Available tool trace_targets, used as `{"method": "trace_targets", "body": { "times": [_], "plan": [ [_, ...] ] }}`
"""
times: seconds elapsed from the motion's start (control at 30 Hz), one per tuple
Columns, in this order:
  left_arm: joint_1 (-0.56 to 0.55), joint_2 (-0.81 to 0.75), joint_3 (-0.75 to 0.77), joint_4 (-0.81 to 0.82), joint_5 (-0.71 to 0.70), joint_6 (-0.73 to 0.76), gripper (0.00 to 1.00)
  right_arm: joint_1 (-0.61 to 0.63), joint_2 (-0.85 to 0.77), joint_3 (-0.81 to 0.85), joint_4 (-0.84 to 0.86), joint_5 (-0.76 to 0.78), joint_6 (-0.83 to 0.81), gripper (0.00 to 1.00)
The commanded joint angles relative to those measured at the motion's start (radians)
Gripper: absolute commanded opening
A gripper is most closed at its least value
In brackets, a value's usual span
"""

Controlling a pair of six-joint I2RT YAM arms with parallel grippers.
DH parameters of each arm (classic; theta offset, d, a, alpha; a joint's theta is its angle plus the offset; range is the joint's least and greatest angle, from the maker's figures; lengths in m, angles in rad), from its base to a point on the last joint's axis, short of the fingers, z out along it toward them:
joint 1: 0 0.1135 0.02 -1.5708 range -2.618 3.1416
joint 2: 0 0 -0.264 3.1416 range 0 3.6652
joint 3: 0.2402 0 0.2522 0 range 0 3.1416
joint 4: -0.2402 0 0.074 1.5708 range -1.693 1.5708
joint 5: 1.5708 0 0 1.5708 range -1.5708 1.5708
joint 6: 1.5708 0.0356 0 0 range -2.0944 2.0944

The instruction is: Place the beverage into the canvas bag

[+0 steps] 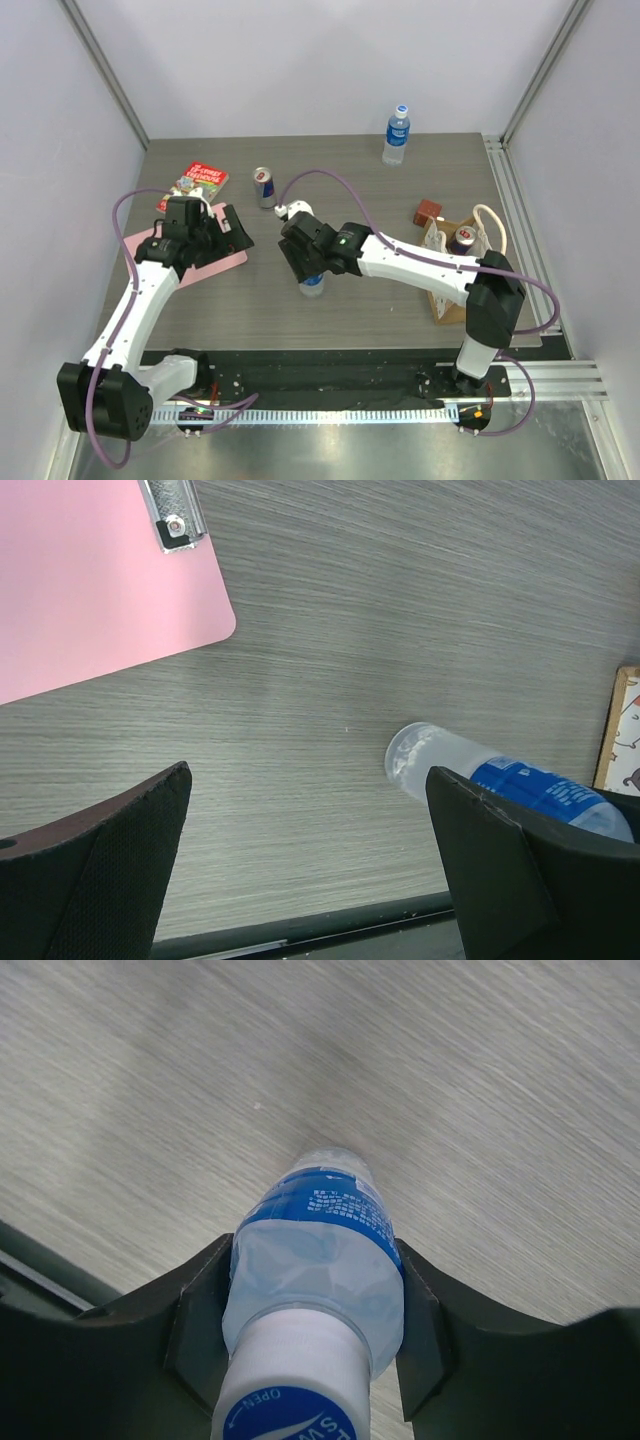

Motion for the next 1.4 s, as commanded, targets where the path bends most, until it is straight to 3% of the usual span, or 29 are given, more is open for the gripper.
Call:
{"method": "trace_targets", "body": {
  "times": [0.0,0.07,0.27,0.5,1.0,1.37],
  "plan": [
    [0.003,0.004,0.006,0.039,0.022,0.014,1.00,-0.005,-0.098,0.031,-0.017,0.153,-0.003,0.06],
    [0.002,0.004,0.004,0.040,0.024,0.014,1.00,-0.023,-0.133,0.036,-0.029,0.176,-0.006,0.01],
    [0.003,0.004,0.001,0.043,0.036,0.016,1.00,-0.109,-0.271,0.077,-0.104,0.248,-0.021,0.01],
    [0.004,0.001,-0.003,0.045,0.045,0.016,1.00,-0.310,-0.432,0.163,-0.201,0.288,-0.064,0.01],
    [0.003,0.002,-0.006,0.059,0.085,0.019,1.00,-0.534,-0.485,0.363,-0.339,0.437,-0.164,0.01],
    [0.002,0.002,-0.009,0.062,0.095,0.019,1.00,-0.650,-0.521,0.263,-0.437,0.402,-0.087,0.01]
  ]
}}
